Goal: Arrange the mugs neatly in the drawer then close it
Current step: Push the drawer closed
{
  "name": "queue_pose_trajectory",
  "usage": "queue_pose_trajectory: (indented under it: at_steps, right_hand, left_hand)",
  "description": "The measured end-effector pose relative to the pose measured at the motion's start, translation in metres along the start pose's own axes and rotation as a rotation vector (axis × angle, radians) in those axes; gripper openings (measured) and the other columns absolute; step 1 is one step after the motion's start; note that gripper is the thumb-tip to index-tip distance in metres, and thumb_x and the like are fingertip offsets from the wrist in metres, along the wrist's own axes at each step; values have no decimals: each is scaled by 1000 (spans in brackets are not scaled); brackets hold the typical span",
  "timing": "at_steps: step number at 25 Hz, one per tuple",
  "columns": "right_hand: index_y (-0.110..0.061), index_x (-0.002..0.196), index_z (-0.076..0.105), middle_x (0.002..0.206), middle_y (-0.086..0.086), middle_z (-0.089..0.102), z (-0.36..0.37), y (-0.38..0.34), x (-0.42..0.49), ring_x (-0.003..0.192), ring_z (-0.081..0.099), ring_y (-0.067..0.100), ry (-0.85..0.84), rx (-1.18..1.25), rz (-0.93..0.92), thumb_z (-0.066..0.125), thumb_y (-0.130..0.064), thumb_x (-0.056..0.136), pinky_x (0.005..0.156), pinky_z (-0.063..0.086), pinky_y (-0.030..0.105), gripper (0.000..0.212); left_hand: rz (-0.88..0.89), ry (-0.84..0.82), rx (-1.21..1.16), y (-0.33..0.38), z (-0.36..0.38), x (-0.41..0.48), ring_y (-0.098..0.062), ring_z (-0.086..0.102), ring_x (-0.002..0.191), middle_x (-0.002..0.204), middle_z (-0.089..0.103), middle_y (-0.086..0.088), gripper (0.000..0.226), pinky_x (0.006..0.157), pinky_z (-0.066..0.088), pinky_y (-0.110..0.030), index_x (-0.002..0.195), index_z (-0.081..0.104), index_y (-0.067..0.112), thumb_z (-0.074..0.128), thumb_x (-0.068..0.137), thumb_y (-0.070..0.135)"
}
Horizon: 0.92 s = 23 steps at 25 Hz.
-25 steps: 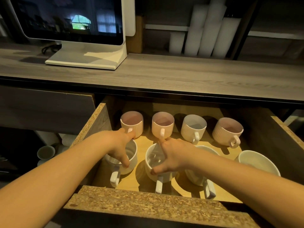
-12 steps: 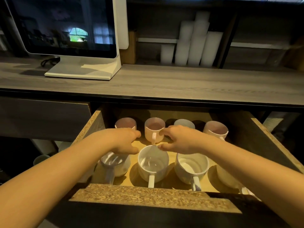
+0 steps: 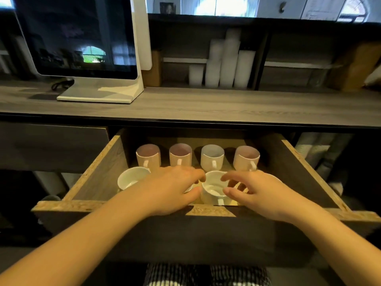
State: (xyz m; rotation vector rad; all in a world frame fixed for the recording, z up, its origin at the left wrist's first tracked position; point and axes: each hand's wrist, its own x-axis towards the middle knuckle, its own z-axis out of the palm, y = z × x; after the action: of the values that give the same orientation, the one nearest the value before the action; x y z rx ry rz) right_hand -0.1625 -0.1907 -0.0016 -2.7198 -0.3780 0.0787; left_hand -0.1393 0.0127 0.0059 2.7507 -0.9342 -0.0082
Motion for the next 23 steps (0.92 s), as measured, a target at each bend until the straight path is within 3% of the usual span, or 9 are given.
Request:
queue_pose_trajectory:
  at_steps: [3, 9, 14, 18, 20, 23]
  right_hand:
    - [-36, 129, 48, 120, -13, 61, 8, -2, -24, 98, 58, 3, 34, -17, -10, 42, -50, 92, 84, 50, 19, 40]
    - [-32, 120, 57, 113, -9, 67, 23, 8, -30, 93, 60, 5, 215, -82, 31, 36, -51, 93, 80, 51, 22, 38]
    - [-30, 115, 60, 114, -8, 67, 33, 10, -23, 94, 63, 9, 276, -182, 3, 30, -53, 94, 80, 53, 27, 44]
    - [-30, 116, 59, 117, -10, 66, 33, 16, -18, 101, 61, 8, 360, -206, -27, 30, -51, 94, 81, 47, 25, 43]
    - [-27, 110, 64, 109, -8, 70, 35, 18, -11, 96, 64, 9, 429, -233, -29, 30, -50, 94, 75, 49, 27, 44]
    - [-22, 86, 71, 81, -4, 75, 39, 28, 8, 73, 67, 12, 551, -336, -69, 34, -45, 89, 55, 51, 27, 44]
  left_hand:
    - [8, 47, 32, 7, 11, -9, -6, 56, 110, 129, 57, 9, 35, 91, 51, -26, 127, 47, 32, 35, 97, 43]
    - [-81, 84, 105, 6, 37, -23, -6, 57, 92, 111, 64, 9, 41, 77, 44, -23, 107, 56, 29, 22, 95, 50]
    - [-105, 302, 268, 6, 47, -23, -13, 61, 101, 113, 68, 4, 59, 91, 42, -31, 109, 60, 24, 12, 91, 52]
    - [-13, 430, 387, -6, 53, -16, -17, 70, 72, 79, 75, 0, 65, 75, 55, -35, 81, 70, 18, 13, 94, 47]
    - [39, 461, 408, -13, 55, -10, -20, 70, 69, 75, 74, -3, 70, 74, 56, -36, 79, 71, 16, 9, 95, 45]
    - [60, 462, 425, -24, 55, 6, -21, 69, 68, 74, 74, -4, 70, 71, 56, -35, 79, 71, 15, 9, 96, 43]
